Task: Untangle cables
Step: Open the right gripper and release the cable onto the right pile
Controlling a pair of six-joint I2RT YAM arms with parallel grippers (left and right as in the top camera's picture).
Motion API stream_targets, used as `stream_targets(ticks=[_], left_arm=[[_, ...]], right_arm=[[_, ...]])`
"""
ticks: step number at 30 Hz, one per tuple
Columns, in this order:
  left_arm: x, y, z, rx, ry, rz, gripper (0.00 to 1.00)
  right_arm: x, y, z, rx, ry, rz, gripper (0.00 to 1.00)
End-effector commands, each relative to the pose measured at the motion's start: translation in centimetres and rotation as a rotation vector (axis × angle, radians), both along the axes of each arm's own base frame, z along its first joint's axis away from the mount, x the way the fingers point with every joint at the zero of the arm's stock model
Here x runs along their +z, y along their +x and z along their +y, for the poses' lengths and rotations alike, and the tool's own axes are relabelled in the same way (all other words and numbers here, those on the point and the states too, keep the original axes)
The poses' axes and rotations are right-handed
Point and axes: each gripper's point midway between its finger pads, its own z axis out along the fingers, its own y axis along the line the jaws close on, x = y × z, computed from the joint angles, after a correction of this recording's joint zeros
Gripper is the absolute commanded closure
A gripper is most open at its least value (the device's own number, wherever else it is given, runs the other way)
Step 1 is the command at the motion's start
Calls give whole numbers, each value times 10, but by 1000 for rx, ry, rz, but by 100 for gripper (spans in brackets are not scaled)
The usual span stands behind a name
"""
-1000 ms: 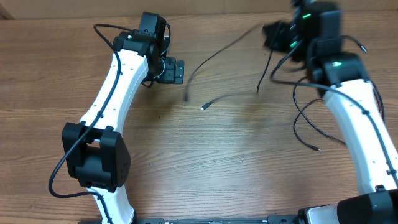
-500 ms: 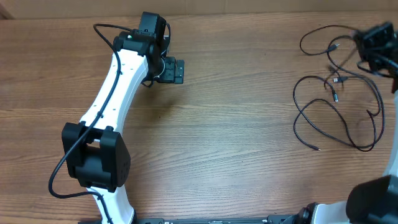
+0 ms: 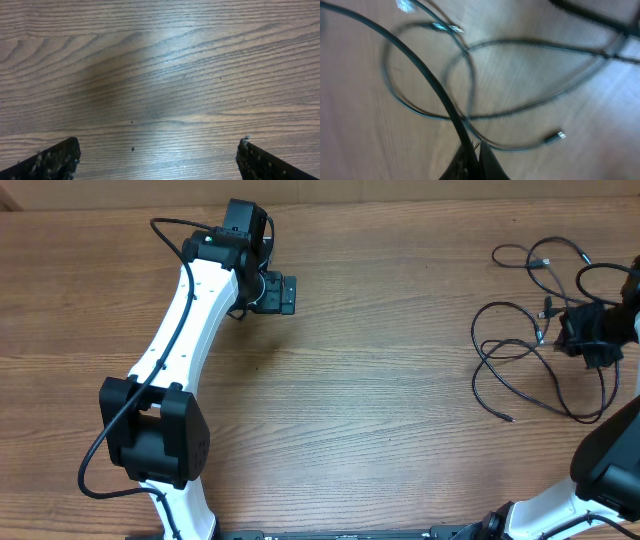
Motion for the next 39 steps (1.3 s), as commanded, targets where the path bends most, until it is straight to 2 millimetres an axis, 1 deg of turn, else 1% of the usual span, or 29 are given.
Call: stream_targets(ticks=[1,2,3,4,5,6,7,8,10,13,14,17,19,21,22,24,26,27,28,29,30,35,36,39], left_arm=[[10,6,1,21,-5,-28,0],[10,6,1,21,-5,-28,0],[10,6,1,21,-5,-28,0],[10,6,1,21,-5,-27,1],[10,6,1,21,-5,-27,0],[10,6,1,21,-5,-28,0],[10,6,1,21,-5,-28,0],[10,6,1,21,-5,-28,1],[10,6,1,21,-5,-28,0],[10,6,1,21,-5,-28,0],[10,6,1,21,-5,-28,0],[10,6,1,21,-5,-28,0],[10,6,1,21,-5,-28,1],[10,6,1,21,-5,-28,0],[10,6,1,21,-5,-28,0],[10,6,1,21,-5,-28,0],[10,6,1,21,-5,-28,0],[10,6,1,21,-5,-27,0],[9,6,1,21,-5,-27,0],[10,6,1,21,-5,-28,0],[9,6,1,21,-5,-27,0],[10,6,1,21,-5,-28,1],[10,6,1,21,-5,-28,0],[10,6,1,21,-5,-28,1]], right_arm=[[-25,-21,12,21,2,107,96],[-32,-26,11,25,-11,126,96],[-44,-34,10,28,-33,158,96],[-46,-35,9,27,-37,163,96],[-55,-44,5,27,-67,195,96],[-59,-52,-4,16,-103,228,96],[-59,-56,-9,10,-121,243,96],[-60,-67,-23,-31,-165,280,96],[-59,-82,-42,-174,-185,314,96],[-59,-94,-60,-230,-201,327,96],[-58,-102,-69,-279,-206,336,96],[-59,-110,-78,-374,-186,336,96],[-60,-109,-74,-387,-143,319,95],[-61,-103,-67,-341,-96,292,92],[-61,-100,-63,-308,-79,279,89],[-61,-92,-53,-249,-44,253,76],[-61,-83,-41,-180,-12,225,43],[-61,-78,-34,-138,-6,217,19],[-60,-77,-33,-129,-5,216,13],[-61,-74,-27,-94,-7,214,5],[-61,-72,-24,-79,-9,215,1],[-61,-59,-2,17,-41,221,0],[-61,-53,5,47,-50,215,0],[-62,-42,16,95,-66,193,0]])
